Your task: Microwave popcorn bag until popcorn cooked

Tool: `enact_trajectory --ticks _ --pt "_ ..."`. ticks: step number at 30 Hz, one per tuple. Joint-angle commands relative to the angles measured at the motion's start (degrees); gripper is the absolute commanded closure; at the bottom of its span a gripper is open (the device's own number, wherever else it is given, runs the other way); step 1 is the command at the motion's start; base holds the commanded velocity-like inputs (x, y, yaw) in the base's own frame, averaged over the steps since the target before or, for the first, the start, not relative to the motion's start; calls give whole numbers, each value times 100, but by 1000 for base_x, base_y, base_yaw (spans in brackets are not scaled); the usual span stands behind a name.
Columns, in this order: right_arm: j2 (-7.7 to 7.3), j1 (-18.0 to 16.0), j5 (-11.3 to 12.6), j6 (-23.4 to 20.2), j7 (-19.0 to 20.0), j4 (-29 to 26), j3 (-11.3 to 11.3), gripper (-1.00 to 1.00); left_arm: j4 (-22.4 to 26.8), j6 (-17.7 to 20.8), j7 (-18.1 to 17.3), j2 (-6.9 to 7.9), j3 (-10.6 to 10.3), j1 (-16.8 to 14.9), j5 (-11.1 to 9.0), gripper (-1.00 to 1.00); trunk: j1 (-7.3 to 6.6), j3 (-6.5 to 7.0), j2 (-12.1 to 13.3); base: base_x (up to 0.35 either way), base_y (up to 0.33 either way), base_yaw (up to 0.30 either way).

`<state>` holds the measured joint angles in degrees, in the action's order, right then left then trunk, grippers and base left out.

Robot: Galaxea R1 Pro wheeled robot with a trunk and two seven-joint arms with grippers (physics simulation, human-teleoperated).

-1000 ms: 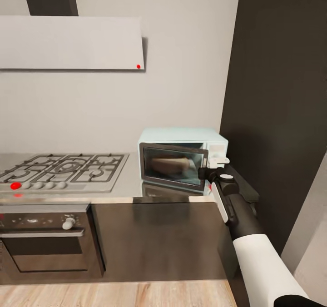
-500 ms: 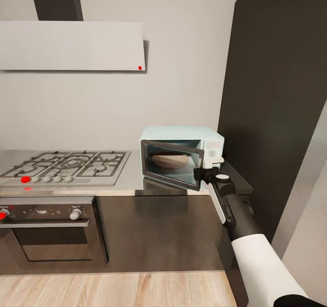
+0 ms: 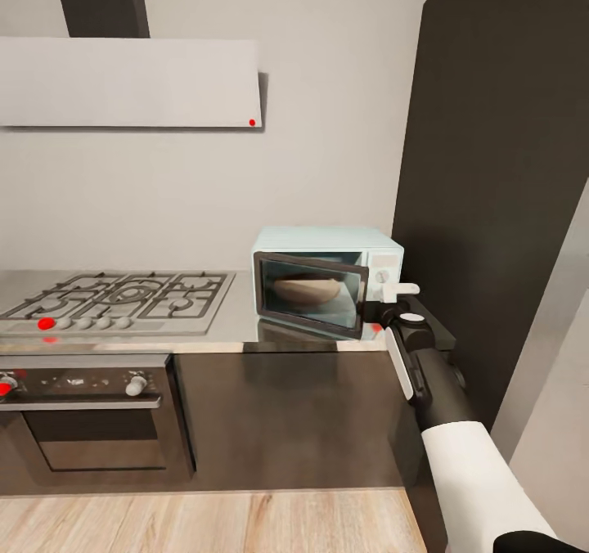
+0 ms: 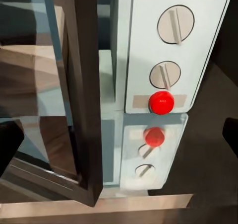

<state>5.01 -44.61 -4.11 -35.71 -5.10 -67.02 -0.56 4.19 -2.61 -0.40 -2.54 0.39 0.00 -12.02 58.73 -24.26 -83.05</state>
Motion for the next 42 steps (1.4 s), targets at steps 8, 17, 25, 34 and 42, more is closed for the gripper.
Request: enact_trajectory --ticks 8,17,25,34,42 --pt "-47 -4 8 -141 381 -54 -15 -100 3 -7 -4 -1 -3 0 -37 -100 0 -6 -3 0 0 0" --pt "-601 78 -13 -390 810 16 -15 -100 3 -9 -4 -1 -14 0 -37 -100 0 -6 -3 0 0 0" --pt "-736 84 -15 -365 620 -8 11 -100 3 -10 -4 -1 1 0 -37 -100 0 -6 -3 0 0 0" --pt "-731 84 -34 -341 286 -38 12 -100 5 2 -7 -1 21 0 -41 -100 0 -6 -3 24 0 0" --pt "-716 84 -37 -297 265 -39 5 -100 3 -3 -13 -1 5 0 -26 -100 0 -6 -3 288 0 0"
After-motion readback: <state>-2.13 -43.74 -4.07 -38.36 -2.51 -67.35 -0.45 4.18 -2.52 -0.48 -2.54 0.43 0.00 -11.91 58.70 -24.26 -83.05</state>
